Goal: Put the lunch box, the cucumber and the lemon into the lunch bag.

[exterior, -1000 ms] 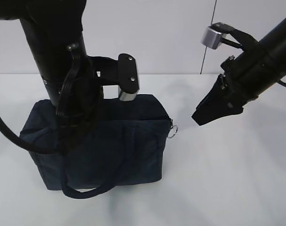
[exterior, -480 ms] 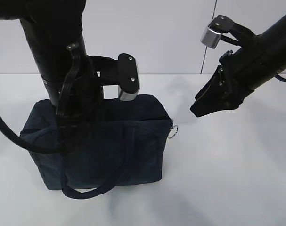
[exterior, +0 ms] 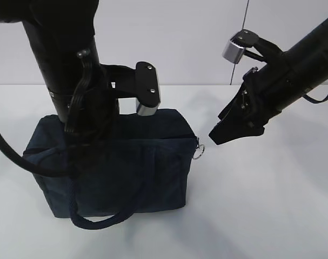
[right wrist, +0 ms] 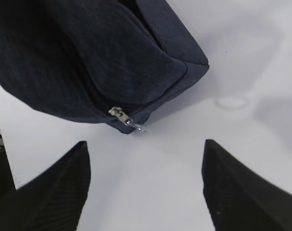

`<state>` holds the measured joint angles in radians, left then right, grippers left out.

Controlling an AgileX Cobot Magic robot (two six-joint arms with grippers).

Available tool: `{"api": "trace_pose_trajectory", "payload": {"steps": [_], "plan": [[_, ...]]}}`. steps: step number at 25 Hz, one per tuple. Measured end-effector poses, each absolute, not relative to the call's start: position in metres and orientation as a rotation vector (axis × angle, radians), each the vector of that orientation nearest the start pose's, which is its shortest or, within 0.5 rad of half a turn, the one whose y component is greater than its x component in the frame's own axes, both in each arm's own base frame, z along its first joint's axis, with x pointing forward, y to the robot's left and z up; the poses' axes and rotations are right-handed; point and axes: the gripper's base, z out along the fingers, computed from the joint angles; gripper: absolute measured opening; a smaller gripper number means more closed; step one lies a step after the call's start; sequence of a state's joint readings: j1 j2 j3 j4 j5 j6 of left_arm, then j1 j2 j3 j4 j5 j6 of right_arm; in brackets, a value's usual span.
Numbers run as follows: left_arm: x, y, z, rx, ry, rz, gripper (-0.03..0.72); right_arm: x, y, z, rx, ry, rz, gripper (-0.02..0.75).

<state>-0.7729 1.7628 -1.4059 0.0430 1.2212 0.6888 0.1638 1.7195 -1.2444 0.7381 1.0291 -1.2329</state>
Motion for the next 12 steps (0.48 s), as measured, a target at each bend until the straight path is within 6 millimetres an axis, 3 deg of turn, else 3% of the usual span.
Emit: {"api": "trace_pose_trajectory", "payload": {"steps": [4,12], "plan": [[0.2502,-0.2398,0.2565,2.055,2.267,0.047,0.001,0.3320,0.1074,0.2508,-1.298,2.230,0.634,0.526],[0.2502,-0.2398,0.2565,2.055,2.268,0.046,0.001,0.3277,0.1082,0.2507,-1.651,1.948,0.557,0.526]]}}
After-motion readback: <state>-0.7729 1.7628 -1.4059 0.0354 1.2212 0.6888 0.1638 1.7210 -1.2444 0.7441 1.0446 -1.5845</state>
